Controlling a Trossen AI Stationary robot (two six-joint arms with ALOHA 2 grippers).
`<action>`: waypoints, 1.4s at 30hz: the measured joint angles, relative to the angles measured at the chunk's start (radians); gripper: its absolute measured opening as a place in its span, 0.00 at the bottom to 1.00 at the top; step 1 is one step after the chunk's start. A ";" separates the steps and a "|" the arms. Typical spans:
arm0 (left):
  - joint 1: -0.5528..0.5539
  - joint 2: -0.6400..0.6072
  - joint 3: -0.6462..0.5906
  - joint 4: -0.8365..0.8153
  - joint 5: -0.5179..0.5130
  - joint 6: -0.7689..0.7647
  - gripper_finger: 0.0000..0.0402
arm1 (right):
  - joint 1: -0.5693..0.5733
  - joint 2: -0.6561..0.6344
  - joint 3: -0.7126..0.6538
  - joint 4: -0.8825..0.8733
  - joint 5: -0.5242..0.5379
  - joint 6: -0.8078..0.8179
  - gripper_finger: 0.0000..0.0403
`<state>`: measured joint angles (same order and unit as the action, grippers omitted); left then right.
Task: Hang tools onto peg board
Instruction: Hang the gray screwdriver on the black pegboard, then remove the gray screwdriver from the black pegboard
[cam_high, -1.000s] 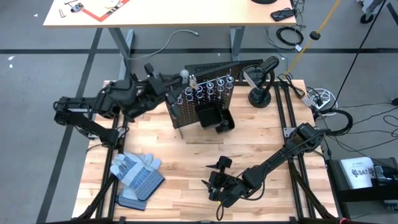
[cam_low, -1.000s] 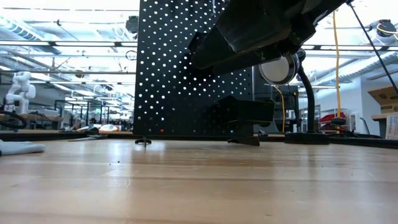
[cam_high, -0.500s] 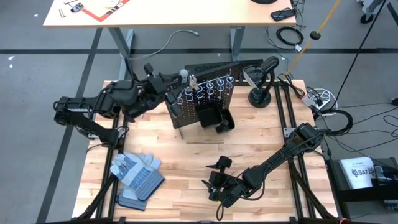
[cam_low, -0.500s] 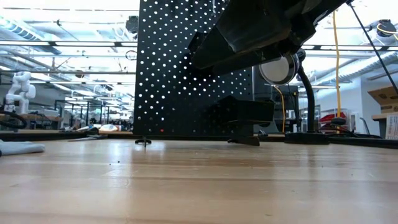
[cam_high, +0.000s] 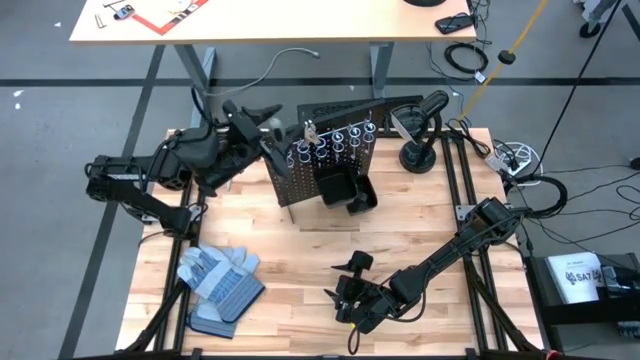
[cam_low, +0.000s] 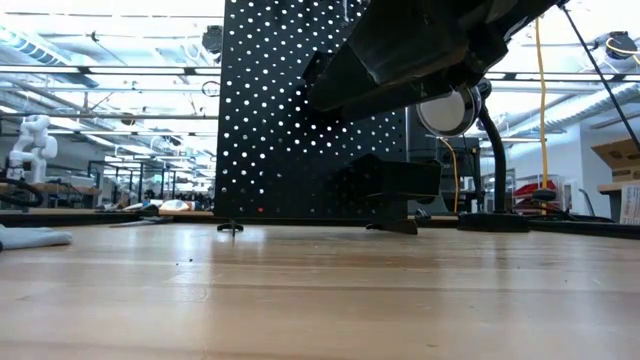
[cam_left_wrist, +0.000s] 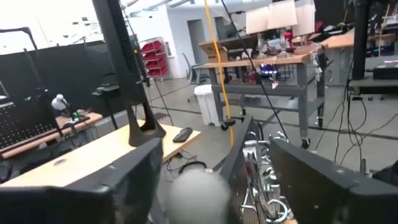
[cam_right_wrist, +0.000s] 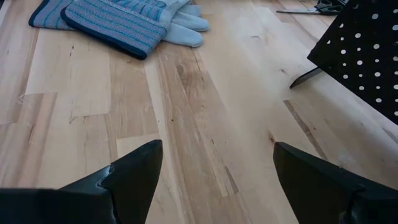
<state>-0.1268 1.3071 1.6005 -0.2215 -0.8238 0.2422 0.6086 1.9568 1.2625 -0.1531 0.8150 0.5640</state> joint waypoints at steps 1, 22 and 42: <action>0.000 0.000 0.000 -0.002 0.000 0.000 0.78 | 0.000 0.000 0.000 0.000 0.000 0.000 0.75; -0.231 -0.056 0.118 0.059 -0.031 0.166 0.83 | 0.000 0.000 0.000 -0.010 0.021 -0.002 0.75; -0.578 -0.010 -0.157 0.054 -0.442 0.236 0.67 | 0.000 -0.001 0.000 0.019 0.112 -0.133 0.75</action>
<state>-0.7046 1.2970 1.4433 -0.1673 -1.2657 0.4780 0.6090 1.9560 1.2629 -0.1339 0.9269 0.4314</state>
